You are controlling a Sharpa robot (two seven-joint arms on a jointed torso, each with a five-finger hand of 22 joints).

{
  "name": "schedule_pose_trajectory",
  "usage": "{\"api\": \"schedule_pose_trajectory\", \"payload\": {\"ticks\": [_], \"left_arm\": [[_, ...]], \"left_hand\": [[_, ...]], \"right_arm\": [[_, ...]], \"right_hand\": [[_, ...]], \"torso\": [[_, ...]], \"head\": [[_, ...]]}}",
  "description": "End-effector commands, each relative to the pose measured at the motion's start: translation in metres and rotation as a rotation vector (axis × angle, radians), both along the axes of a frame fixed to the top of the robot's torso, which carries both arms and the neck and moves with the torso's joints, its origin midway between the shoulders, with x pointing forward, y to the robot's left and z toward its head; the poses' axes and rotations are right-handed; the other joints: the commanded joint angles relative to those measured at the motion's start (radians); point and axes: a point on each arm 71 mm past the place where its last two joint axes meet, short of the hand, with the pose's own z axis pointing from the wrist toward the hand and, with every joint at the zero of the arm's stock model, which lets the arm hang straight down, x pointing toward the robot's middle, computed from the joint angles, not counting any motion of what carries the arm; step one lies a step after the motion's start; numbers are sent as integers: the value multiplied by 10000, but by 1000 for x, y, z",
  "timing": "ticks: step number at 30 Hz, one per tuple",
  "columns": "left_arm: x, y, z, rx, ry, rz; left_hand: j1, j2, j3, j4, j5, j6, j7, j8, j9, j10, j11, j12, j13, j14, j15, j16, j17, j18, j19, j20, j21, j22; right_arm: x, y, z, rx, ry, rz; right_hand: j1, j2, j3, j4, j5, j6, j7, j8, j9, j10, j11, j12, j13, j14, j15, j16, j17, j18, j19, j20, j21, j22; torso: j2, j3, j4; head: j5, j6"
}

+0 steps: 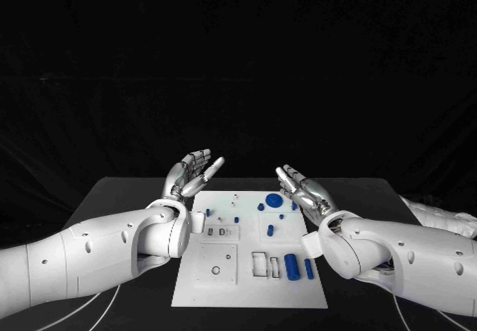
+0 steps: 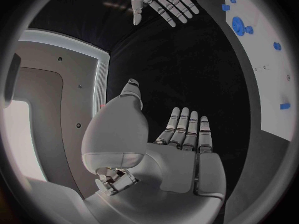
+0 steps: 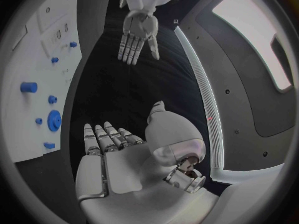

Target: Assemble the parts on the task board

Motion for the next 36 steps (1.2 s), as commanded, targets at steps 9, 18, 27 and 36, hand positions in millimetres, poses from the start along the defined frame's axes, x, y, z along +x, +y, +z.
{"api": "schedule_pose_trajectory", "payload": {"ticks": [9,18,27,36], "left_arm": [[-5,-11,14,-384,-1739,-1186],[-8,-8,16,-432,-1502,-1296],[-15,-3,22,-511,-1263,-1418],[-20,2,28,-446,-1253,-1375]], "left_hand": [[424,-261,-174,156,161,122,161,705,-183,977,1554,829,23,1367,1652,1026,44,314,2281,1776,1215,526],[409,-164,-99,153,127,546,1090,846,-346,1180,1323,783,-29,1791,1497,722,10,520,2620,1832,1422,549],[406,10,21,145,77,714,1501,883,-450,1323,1234,713,-34,2030,1418,572,14,618,2659,1831,1463,523],[430,55,67,143,53,831,1521,876,-511,1443,1231,697,-30,2207,1379,539,19,659,2717,1816,1507,520]], "right_arm": [[-1,5,-4,-1145,-122,2598],[10,-4,6,-1522,-411,2662],[27,-11,32,-2399,-1256,2865],[50,-17,55,-3932,-2576,2807]], "right_hand": [[686,95,-190,108,76,77,1849,-12,14,653,242,1008,137,2425,247,938,377,190,2035,236,893,494],[855,107,-199,115,72,112,1790,-5,22,933,-73,1360,133,7678,-426,2682,1107,746,6240,70,2461,1159],[1061,91,-256,107,62,798,800,197,196,2106,-1155,2089,229,12958,-1981,8971,5770,997,10447,-1141,5322,2542],[1635,-96,-286,85,808,3144,881,693,678,4924,-795,3422,572,14537,-1302,15383,14144,-774,15070,-967,15571,15558]], "torso": [[71,4,140],[338,29,270],[709,16,392],[994,8,530]], "head": [[287,-412],[324,-446],[205,-453],[78,-434]]}}
